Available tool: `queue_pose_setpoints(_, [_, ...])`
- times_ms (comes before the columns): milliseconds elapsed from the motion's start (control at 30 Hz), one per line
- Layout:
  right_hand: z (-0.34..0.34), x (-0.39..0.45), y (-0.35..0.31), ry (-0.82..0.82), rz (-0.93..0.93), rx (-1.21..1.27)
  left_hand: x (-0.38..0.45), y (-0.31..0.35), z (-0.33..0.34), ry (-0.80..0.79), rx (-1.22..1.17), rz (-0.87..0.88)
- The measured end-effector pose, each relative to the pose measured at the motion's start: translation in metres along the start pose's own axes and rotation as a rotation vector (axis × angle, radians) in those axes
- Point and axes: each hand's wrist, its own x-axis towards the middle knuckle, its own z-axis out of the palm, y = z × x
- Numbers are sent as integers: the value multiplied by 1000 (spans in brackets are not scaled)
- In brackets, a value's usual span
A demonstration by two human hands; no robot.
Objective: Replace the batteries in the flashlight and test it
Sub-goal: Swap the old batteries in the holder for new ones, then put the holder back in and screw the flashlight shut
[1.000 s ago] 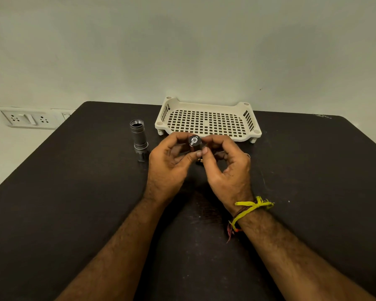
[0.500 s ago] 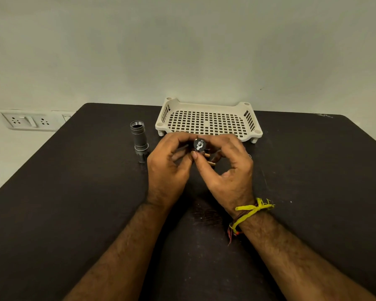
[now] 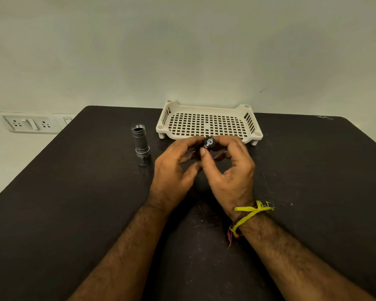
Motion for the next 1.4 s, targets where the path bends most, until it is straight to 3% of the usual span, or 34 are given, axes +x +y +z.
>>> queue_pose_setpoints(67, [2, 2, 3, 67, 217, 116, 2, -1, -5, 20, 63, -9])
queue_pose_setpoints(133, [0, 4, 8, 115, 352, 187, 4, -2, -13, 208, 227, 36])
queue_pose_setpoints(233, [-2, 6, 10, 86, 400, 192, 6, -6, -21, 542, 408, 4])
queue_pose_setpoints(333, [1, 4, 5, 37, 360, 202, 7, -9, -24, 643, 377, -224])
queue_pose_setpoints(600, [3, 3, 4, -20, 321, 184, 12, -24, -30, 533, 327, -501])
queue_pose_setpoints(700, [4, 3, 4, -37, 325, 184, 12, -21, -28, 457, 317, -431])
queue_pose_setpoints(833, [4, 3, 4, -35, 238, 124, 8, -17, -21, 175, 270, -193])
queue_pose_setpoints(933, [2, 3, 2, -53, 161, 77, 8, -18, -18, 44, 273, -129])
queue_pose_setpoints(1200, [-1, 2, -1, -84, -50, -4, 7, -20, -18, 83, 205, -140])
queue_pose_setpoints(1400, [-1, 2, 1, -106, -93, -23, 6, -24, -18, 72, 210, -145])
